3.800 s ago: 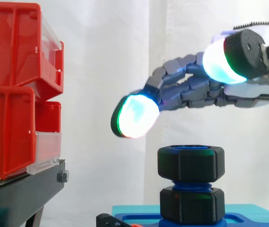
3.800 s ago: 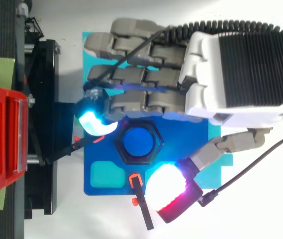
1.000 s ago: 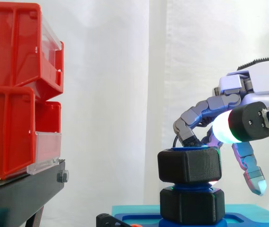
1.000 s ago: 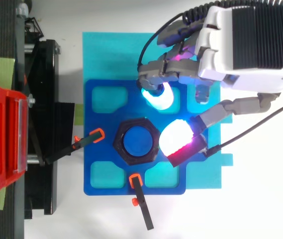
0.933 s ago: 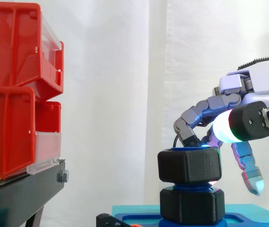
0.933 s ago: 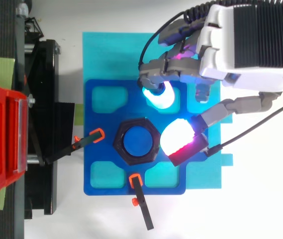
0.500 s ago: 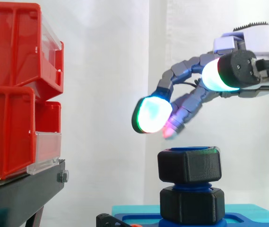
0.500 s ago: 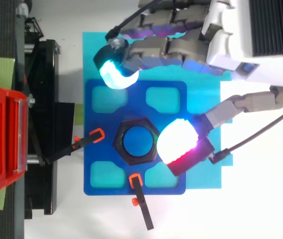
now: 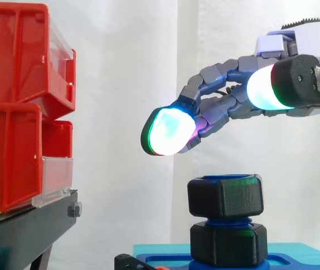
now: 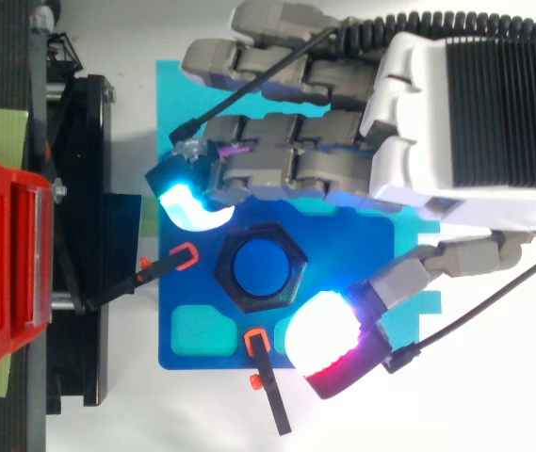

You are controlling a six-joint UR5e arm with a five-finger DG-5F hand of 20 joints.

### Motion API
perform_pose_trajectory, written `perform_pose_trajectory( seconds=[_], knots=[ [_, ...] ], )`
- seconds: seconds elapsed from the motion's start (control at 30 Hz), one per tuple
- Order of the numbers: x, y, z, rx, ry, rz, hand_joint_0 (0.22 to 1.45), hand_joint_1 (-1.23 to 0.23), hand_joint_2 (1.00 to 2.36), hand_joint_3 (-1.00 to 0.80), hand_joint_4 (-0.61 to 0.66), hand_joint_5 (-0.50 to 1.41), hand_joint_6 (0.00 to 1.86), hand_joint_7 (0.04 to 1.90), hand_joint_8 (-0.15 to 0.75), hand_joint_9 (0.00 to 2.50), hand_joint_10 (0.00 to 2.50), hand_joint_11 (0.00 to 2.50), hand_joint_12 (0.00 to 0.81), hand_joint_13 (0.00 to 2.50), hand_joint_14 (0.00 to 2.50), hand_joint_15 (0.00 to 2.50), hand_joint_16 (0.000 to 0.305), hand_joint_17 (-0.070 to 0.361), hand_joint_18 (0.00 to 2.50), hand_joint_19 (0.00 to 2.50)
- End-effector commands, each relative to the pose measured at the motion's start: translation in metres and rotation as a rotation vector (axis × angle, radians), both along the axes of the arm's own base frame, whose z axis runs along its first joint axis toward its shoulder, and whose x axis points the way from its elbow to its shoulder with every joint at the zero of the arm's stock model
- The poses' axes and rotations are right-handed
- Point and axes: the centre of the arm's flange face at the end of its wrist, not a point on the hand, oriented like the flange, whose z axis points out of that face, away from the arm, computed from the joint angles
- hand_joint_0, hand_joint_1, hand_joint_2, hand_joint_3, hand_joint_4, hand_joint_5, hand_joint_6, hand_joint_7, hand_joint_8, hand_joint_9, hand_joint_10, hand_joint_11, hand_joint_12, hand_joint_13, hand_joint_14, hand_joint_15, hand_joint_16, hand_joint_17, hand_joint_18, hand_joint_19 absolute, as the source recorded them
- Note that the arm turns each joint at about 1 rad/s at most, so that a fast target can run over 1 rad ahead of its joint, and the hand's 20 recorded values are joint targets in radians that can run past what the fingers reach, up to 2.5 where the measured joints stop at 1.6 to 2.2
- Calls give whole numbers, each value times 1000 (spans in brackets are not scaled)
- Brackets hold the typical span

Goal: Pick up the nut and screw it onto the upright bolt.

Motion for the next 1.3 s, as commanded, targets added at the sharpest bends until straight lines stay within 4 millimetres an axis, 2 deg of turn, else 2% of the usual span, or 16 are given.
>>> perform_pose_trajectory(
  seconds=[0.0, 0.23, 0.3, 0.47, 0.93, 1.27],
  knots=[
    [0, 8, -1, 0, 7, -1, 390, -404, 1000, -500, 120, -165, 502, 642, 280, 523, 0, 0, 418, 96, 0, 0, 65, 146, 0, 47],
    [-1, 13, -5, -2, 29, 7, 392, -398, 1000, -500, 127, -152, 502, 665, 283, 540, 0, 0, 416, 112, 0, 0, 64, 145, 0, 52],
    [-7, 11, -17, -6, 54, 7, 394, -388, 1000, -500, 132, -148, 502, 681, 286, 560, 0, 0, 416, 124, 0, 0, 64, 144, 0, 59],
    [-10, 12, -29, 2, 43, 9, 395, -379, 1000, -500, 138, -145, 502, 689, 292, 575, 0, 0, 417, 134, 0, 0, 64, 143, 0, 59],
    [-9, 8, -27, 9, 22, 6, 402, -365, 1000, -500, 150, -117, 503, 779, 296, 633, 0, 0, 414, 191, 0, 0, 62, 140, 0, 84],
    [-9, 6, -28, 9, 25, 6, 420, -338, 1000, -500, 178, -50, 505, 1029, 308, 835, 0, 0, 399, 346, 0, 0, 58, 130, 108, 93]
  ],
)
